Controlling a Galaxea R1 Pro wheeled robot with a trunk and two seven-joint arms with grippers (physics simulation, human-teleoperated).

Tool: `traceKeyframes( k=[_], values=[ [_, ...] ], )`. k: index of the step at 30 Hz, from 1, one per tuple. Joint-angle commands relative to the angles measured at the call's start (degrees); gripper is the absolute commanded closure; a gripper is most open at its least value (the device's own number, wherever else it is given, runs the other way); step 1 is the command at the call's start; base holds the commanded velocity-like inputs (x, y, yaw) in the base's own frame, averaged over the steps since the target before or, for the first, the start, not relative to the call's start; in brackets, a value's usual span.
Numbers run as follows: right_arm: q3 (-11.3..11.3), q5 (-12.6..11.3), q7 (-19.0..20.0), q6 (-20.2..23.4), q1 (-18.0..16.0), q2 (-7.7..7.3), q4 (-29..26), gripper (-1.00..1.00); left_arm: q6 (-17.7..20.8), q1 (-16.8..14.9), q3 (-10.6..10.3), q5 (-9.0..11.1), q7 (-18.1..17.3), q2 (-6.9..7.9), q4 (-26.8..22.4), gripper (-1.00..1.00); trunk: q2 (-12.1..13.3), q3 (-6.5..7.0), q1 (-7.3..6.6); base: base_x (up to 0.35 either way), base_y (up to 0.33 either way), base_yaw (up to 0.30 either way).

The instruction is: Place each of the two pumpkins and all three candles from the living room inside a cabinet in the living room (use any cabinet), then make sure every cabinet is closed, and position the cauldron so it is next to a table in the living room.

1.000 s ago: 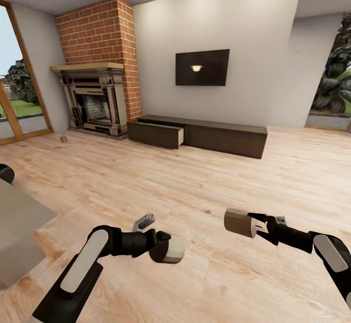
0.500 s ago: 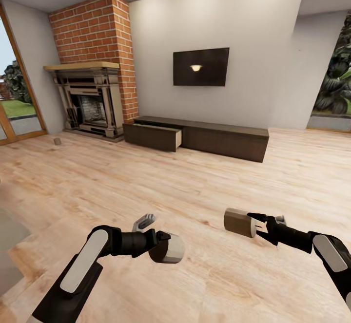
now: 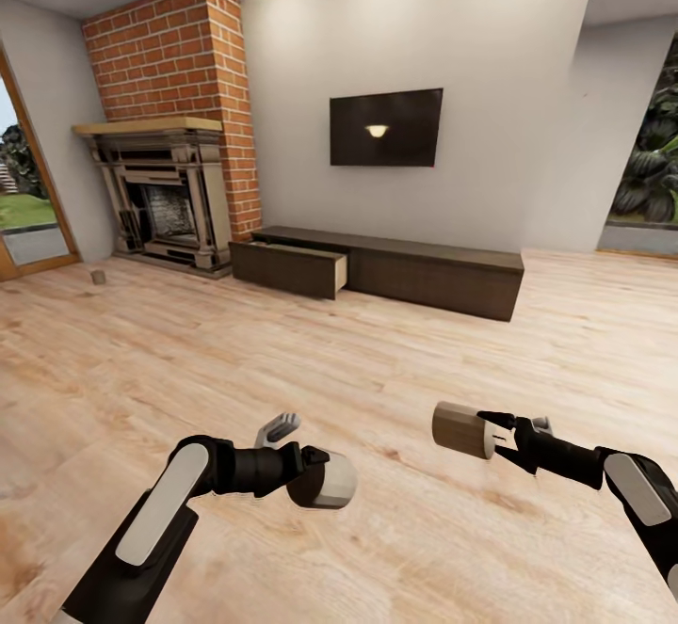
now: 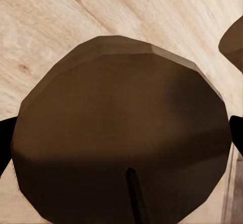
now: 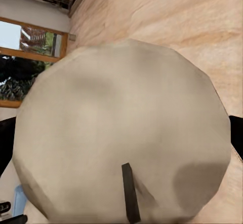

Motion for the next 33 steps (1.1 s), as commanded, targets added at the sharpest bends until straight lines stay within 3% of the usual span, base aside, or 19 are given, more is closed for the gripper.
traceKeyframes(
  k=[1,33],
  values=[
    [-0.2,-0.3,0.3,0.4,0.0,0.02,0.0,1.00,-0.2,-0.1,-0.1,0.9,0.6,0.01,-0.1,1.00,0.0,-0.06,0.02,0.311,-0.080,0.000],
    [-0.2,-0.3,0.4,0.5,0.0,-0.05,0.0,1.00,-0.2,-0.1,-0.1,0.9,0.6,-0.02,-0.1,1.00,0.0,-0.06,0.02,0.322,-0.004,0.000]
  ],
)
